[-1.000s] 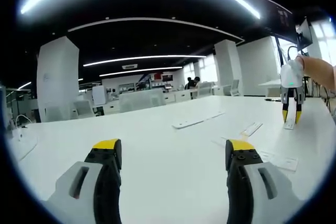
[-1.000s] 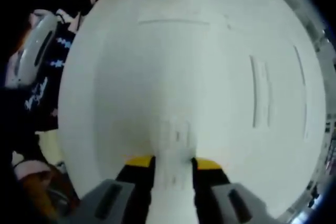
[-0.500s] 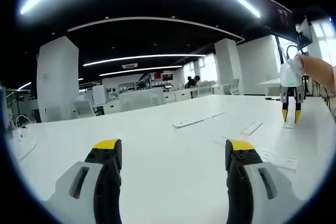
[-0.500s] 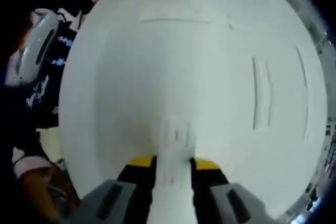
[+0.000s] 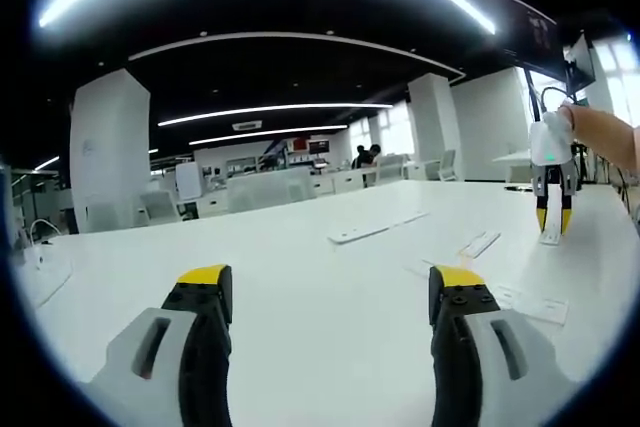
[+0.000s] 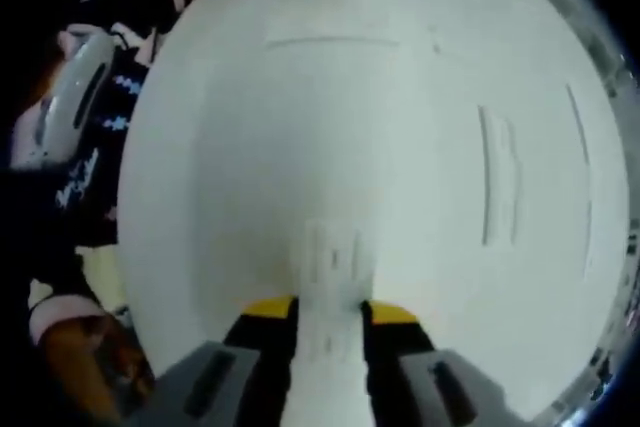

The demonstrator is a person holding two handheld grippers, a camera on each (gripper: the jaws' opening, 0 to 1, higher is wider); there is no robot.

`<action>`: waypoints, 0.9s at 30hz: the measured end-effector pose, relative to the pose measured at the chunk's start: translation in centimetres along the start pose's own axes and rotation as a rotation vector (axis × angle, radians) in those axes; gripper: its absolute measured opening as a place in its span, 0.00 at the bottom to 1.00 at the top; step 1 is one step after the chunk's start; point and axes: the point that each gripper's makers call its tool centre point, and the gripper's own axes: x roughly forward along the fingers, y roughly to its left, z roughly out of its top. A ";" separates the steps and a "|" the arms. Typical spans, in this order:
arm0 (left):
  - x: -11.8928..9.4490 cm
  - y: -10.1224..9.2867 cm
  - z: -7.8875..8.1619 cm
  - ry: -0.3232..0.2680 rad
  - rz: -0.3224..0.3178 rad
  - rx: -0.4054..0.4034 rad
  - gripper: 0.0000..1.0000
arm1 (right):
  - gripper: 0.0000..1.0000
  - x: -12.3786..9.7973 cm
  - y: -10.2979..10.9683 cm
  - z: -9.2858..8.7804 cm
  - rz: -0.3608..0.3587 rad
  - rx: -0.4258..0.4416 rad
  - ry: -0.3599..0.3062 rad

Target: Locate the socket holder cover, grip the socket holder cover, clip it into the socket holder slot.

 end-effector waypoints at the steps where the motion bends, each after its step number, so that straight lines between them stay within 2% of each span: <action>1: 0.0 0.0 -0.1 0.002 -0.001 0.000 0.79 | 0.28 -0.1 -0.1 0.0 0.021 0.018 -0.023; 9: 0.1 0.0 -0.1 0.006 -0.003 0.000 0.79 | 0.28 -0.1 -0.3 0.1 0.026 0.043 -0.038; 27: 0.2 0.3 0.3 -0.002 -0.010 0.000 0.79 | 0.27 -0.1 -0.3 -0.2 0.017 0.049 0.006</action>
